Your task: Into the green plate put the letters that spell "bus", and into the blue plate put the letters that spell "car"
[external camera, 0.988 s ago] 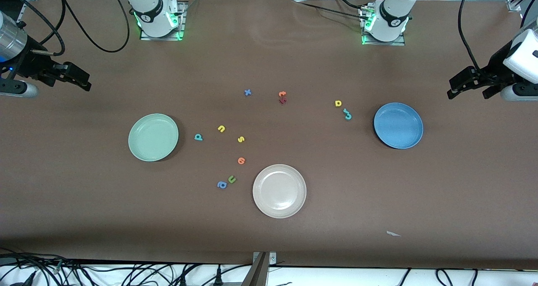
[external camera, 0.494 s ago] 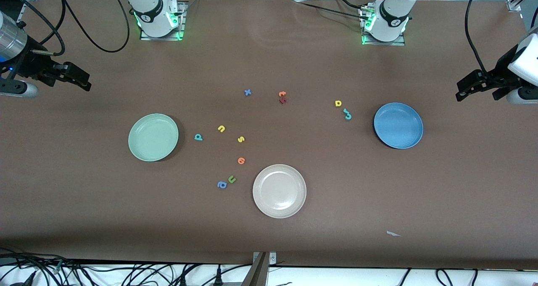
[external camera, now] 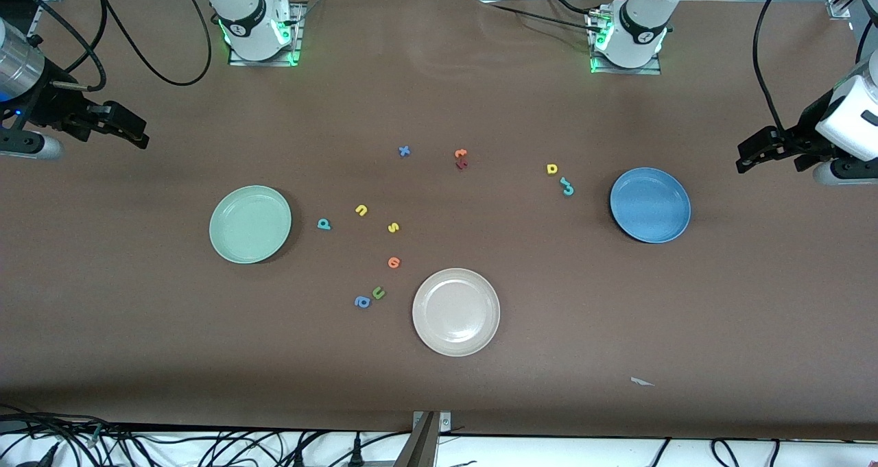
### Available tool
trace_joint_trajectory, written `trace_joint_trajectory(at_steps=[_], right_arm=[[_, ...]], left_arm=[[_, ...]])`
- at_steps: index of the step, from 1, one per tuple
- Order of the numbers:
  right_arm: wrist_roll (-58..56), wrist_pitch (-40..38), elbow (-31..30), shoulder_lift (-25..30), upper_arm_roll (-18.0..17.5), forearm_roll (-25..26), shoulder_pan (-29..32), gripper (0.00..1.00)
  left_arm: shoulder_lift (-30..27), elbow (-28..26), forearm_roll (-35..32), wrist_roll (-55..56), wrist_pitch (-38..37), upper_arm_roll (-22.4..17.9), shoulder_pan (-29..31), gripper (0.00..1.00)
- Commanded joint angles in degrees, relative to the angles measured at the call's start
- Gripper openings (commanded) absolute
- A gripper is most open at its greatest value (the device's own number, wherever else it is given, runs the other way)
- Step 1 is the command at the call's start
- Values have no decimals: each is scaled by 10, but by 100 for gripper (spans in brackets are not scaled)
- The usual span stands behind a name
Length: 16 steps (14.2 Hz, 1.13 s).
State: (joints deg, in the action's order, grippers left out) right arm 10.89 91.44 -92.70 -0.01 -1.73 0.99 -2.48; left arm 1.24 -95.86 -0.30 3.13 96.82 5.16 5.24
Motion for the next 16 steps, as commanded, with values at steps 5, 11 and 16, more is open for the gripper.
trace_joint_trajectory(at_steps=[5, 11, 16], right_arm=[[-1, -6, -3, 6, 2, -10, 2, 100], [-2, -6, -3, 6, 2, -10, 2, 100], [-3, -6, -3, 6, 8, -10, 3, 100]], left_arm=[[9, 9, -9, -4, -5, -1, 8, 100], [8, 8, 14, -4, -5, -1, 9, 100], [8, 9, 14, -5, -5, -1, 11, 100]])
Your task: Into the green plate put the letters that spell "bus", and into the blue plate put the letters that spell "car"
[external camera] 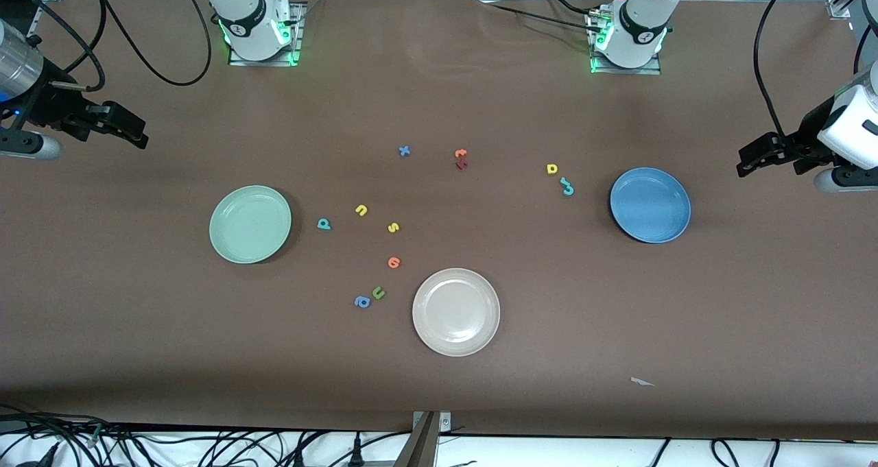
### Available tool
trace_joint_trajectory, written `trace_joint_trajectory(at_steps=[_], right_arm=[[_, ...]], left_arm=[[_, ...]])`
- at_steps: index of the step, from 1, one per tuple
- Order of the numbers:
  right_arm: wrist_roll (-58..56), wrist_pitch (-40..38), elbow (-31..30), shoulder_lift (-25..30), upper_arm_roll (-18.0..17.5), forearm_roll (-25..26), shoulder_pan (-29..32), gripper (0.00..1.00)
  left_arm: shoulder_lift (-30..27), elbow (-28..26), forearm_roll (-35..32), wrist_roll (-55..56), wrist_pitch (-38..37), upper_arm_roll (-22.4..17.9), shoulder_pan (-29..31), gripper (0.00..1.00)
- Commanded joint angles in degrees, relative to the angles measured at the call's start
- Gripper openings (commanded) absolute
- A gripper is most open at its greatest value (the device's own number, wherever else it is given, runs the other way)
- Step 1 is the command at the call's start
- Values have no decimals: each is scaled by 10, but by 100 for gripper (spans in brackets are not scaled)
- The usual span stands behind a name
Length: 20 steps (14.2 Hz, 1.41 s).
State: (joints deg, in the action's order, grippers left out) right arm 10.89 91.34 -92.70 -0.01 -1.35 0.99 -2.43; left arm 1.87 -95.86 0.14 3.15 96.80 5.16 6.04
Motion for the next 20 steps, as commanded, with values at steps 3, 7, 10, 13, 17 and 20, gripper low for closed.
trace_joint_trajectory(at_steps=[3, 7, 10, 13, 17, 20], right_arm=[[-3, -6, -3, 6, 4, -11, 1, 100], [-3, -6, -3, 6, 6, -11, 1, 100], [-3, -6, -3, 6, 6, -11, 2, 100], [0, -7, 0, 5, 6, -10, 1, 100], [3, -31, -2, -1, 3, -9, 0, 100], [1, -35, -3, -11, 0, -7, -21, 100]], left_arm=[[2, 9, 10, -4, -5, -1, 2, 100], [2, 9, 10, -4, -5, -1, 3, 100], [2, 9, 10, -4, -4, -1, 3, 100], [2, 9, 10, -4, -4, -1, 3, 100], [2, 9, 10, -7, -4, -1, 2, 100], [2, 9, 10, -7, -5, -1, 3, 100]])
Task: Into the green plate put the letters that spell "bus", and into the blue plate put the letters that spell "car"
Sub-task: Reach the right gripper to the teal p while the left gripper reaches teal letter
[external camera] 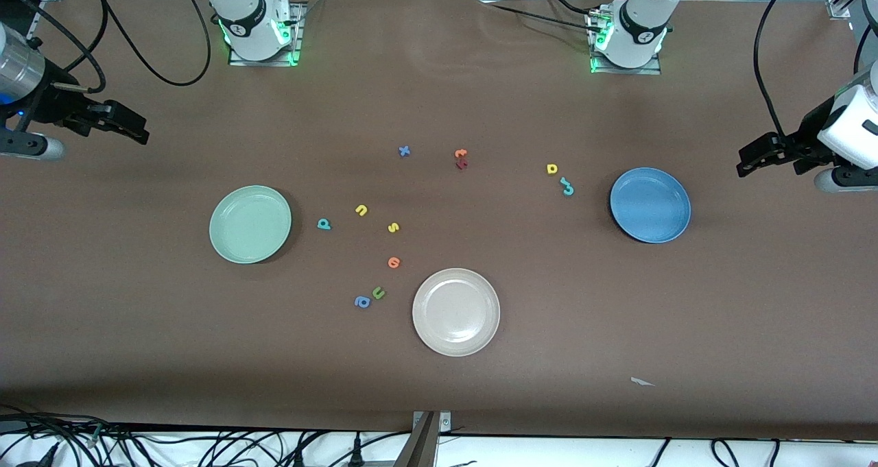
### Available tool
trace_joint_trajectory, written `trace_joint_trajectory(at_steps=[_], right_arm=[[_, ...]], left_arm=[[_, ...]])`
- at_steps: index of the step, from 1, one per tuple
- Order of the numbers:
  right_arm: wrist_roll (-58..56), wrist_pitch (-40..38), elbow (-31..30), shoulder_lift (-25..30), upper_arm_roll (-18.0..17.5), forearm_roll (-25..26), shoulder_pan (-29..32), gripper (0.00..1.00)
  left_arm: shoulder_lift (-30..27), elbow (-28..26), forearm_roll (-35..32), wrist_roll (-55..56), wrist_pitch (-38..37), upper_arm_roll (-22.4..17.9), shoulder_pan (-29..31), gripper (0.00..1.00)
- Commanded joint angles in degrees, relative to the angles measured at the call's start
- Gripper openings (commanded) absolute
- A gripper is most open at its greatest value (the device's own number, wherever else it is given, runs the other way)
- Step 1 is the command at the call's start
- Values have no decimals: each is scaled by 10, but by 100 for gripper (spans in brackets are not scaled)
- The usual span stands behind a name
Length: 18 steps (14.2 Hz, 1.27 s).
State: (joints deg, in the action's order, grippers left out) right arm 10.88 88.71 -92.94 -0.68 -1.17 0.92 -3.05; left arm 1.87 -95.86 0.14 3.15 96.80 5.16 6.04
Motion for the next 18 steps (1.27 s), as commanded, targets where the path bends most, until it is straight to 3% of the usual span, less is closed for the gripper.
trace_joint_trajectory(at_steps=[1, 4, 8, 12, 18], right_arm=[[-3, -15, 0, -15, -2, -7, -22, 100], [4, -57, -1, -40, -2, -7, -63, 100], [13, -13, -13, -74, -2, -8, -86, 100], [51, 127, -74, -115, -2, -8, -113, 100], [156, 331, -81, -269, -2, -9, -146, 100]], left_arm=[[2, 8, 10, -9, -5, -1, 3, 100], [2, 4, 10, -5, -6, -1, 3, 100], [19, -10, 56, 24, 0, 4, -5, 100], [78, -21, 69, 93, 28, 38, -10, 100], [104, -172, 67, 192, 197, 92, -13, 100]])
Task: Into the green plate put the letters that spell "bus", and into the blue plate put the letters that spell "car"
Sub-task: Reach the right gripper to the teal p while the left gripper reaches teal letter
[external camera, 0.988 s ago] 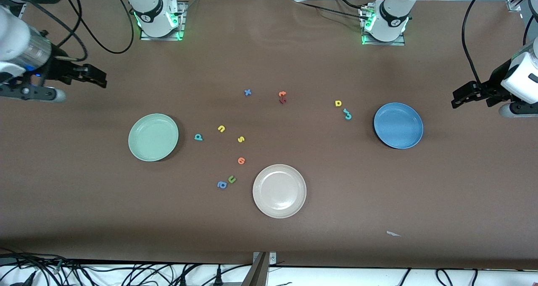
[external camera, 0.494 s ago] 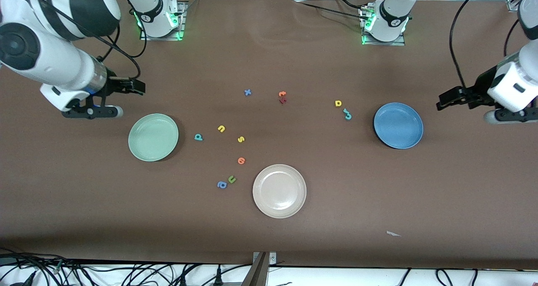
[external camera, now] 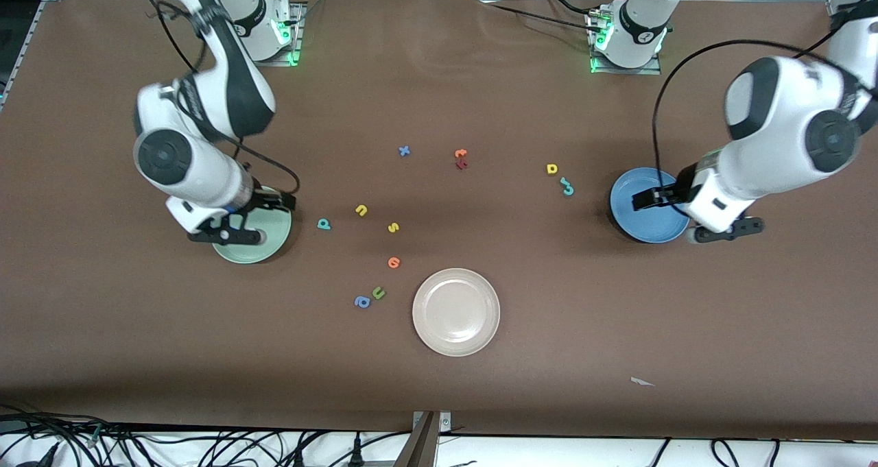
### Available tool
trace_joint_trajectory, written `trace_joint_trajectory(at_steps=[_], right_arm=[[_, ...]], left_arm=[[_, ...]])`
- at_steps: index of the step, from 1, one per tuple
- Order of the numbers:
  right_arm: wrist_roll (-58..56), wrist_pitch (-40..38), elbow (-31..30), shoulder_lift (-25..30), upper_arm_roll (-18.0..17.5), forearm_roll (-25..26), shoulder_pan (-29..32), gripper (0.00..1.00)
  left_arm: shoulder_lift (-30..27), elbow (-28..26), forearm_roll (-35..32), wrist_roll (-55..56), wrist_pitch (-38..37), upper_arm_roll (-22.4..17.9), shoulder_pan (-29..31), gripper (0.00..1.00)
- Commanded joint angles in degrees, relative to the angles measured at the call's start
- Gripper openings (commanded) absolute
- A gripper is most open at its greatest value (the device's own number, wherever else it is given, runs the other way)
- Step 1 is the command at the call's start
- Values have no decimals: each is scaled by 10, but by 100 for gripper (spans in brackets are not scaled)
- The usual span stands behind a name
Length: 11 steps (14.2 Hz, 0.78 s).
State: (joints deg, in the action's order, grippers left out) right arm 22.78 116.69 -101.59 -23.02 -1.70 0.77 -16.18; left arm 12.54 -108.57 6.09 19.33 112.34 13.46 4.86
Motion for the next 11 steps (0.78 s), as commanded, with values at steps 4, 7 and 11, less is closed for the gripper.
trace_joint_trajectory(at_steps=[4, 7, 11], right_arm=[[118, 100, 2, -77, 5, -6, -48, 83], [124, 133, -16, -95, 5, -6, -49, 57], [133, 203, -63, -96, 5, -7, -59, 57]], left_arm=[[61, -61, 2, 96, 89, 12, -36, 99], [106, -62, 2, 131, 115, 12, -59, 89], [137, -82, 2, 134, 161, 12, -62, 79]])
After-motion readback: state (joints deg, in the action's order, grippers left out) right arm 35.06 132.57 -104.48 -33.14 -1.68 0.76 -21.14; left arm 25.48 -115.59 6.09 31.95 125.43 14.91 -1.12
